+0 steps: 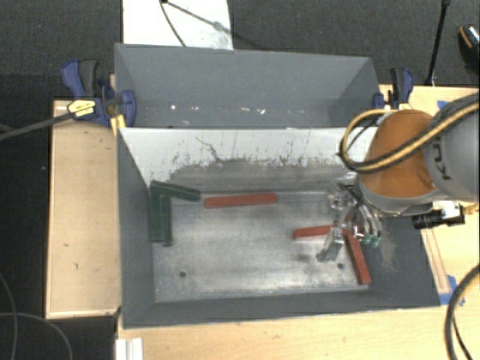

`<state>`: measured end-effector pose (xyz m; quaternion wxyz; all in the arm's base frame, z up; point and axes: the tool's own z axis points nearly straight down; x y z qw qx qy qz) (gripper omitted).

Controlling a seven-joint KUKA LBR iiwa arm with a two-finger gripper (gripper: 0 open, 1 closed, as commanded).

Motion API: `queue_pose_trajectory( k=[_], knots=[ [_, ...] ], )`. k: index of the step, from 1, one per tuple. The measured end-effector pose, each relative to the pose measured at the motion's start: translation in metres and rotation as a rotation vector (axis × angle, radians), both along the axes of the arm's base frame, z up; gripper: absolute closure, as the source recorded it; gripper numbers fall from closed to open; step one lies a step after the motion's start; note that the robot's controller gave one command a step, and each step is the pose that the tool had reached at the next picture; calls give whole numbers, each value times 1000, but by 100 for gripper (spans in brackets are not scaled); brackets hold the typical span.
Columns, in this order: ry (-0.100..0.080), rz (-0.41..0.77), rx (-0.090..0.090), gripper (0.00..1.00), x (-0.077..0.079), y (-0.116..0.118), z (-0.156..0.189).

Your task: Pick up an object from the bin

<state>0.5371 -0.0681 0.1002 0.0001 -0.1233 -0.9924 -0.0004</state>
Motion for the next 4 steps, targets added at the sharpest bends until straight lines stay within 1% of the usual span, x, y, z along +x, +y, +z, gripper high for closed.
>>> queue_pose_trajectory(
  k=[1,2,3,4],
  knots=[
    [-4,-19,0,0,17,8,-31],
    [-5,-14,-2,0,18,7,-31],
    [-5,-11,-2,100,18,7,-31],
    [-7,-5,-1,100,19,7,7]
  ],
)
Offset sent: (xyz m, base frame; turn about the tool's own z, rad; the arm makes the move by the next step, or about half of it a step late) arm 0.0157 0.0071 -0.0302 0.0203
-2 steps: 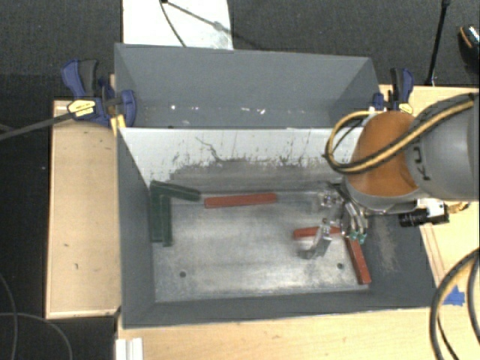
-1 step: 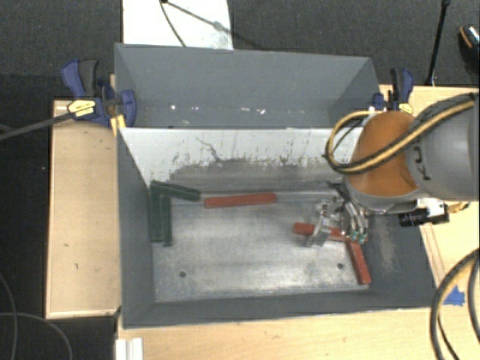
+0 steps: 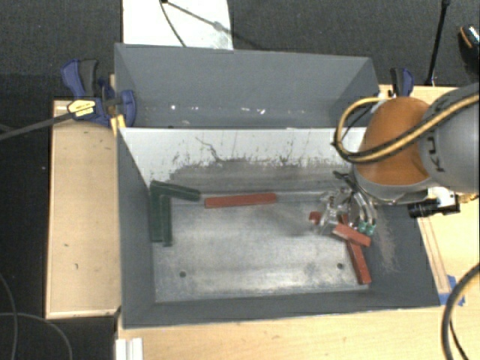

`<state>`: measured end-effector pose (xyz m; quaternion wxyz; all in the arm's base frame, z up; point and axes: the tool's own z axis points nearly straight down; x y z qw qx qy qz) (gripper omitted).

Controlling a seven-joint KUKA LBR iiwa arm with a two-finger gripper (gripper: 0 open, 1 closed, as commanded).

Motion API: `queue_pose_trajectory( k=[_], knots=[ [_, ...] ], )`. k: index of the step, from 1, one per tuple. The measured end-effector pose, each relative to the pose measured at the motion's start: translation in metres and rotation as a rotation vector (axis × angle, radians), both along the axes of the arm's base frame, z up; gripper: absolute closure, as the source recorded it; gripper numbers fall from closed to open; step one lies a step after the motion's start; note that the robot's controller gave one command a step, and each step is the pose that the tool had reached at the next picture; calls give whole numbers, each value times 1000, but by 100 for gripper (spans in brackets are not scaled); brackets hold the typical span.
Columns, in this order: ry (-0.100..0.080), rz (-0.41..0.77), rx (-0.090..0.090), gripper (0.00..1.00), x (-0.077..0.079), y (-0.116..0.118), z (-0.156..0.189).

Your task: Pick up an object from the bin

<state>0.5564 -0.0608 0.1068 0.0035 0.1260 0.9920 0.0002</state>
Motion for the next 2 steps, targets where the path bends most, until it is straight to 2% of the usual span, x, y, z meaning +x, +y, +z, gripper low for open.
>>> queue_pose_trajectory(
  k=[1,2],
  knots=[
    [-2,6,0,100,2,0,54],
    [-1,13,0,100,4,-1,93]
  ],
)
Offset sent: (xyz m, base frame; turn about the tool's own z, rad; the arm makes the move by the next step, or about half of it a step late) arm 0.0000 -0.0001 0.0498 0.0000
